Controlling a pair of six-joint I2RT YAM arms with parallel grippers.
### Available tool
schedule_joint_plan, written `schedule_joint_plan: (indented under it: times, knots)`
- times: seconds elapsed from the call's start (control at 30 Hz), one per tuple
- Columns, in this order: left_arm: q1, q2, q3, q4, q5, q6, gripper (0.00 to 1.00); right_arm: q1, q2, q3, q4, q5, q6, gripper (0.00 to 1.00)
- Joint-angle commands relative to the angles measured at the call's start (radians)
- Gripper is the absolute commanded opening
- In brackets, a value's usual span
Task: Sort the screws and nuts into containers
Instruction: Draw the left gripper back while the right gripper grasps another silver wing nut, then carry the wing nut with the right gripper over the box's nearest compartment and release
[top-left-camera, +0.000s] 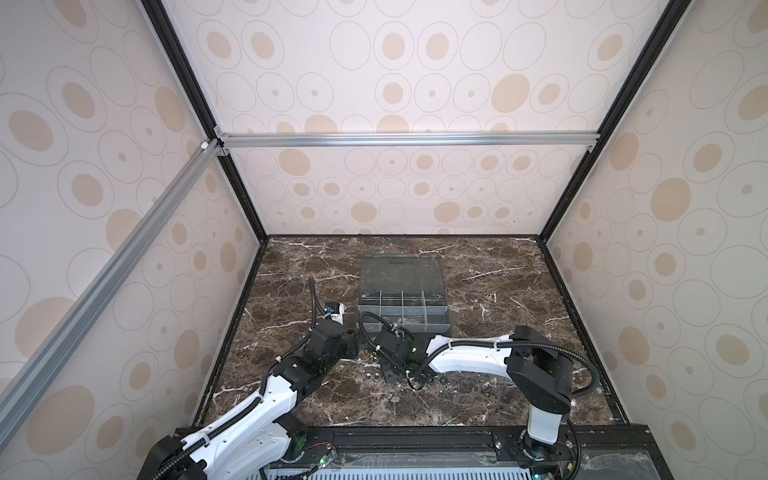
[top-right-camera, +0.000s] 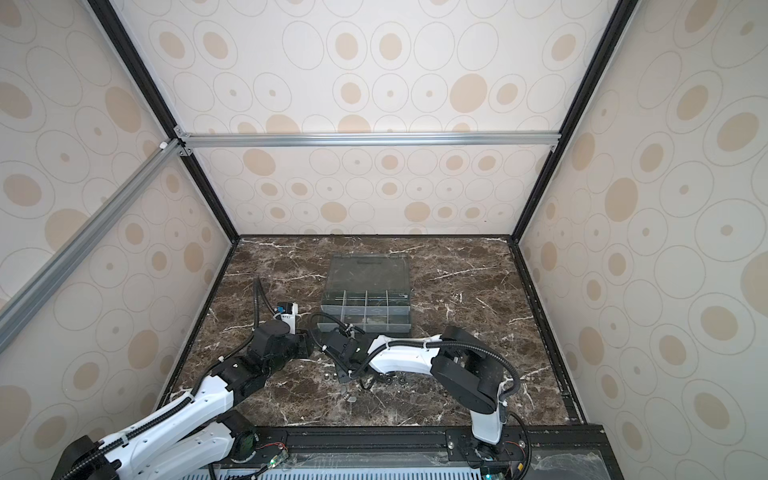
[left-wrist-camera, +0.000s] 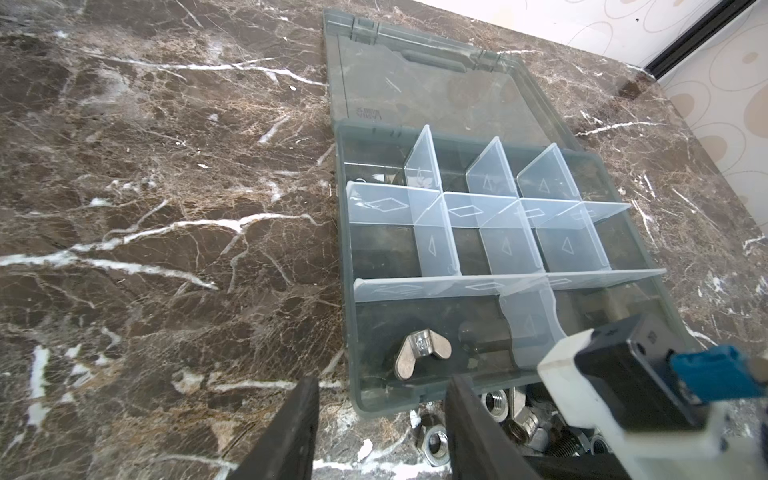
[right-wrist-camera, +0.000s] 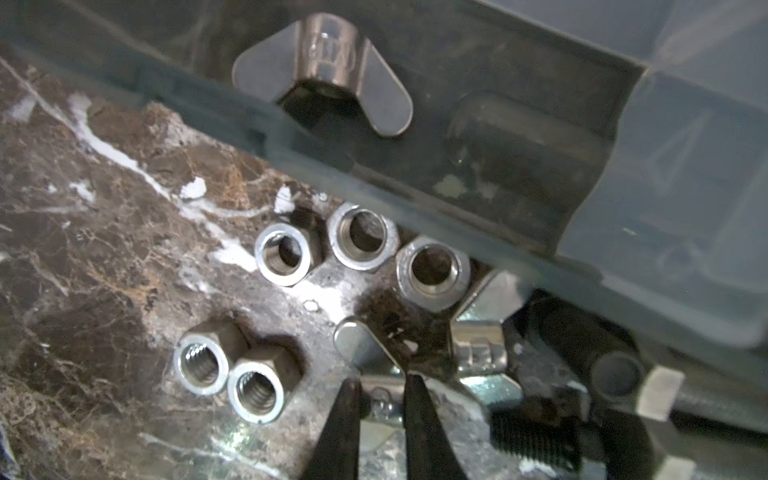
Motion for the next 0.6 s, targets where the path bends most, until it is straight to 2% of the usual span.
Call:
schedule_joint_plan:
  times: [0.0, 0.33, 0.57]
  knots:
    - [0.008, -0.012, -0.001, 0.016, -0.003, -0.015, 0.50, 0.008, -0.042, -0.009, -0.020, 0.013, 0.006, 0.19]
    - [0.007, -0.033, -0.010, 0.004, 0.000, -0.032, 0.50, 0.010, -0.153, 0.013, -0.047, 0.091, -0.072, 0.18]
    - [0.008, -0.035, -0.028, 0.015, 0.003, -0.049, 0.50, -0.020, -0.132, 0.102, -0.081, 0.142, -0.182, 0.18]
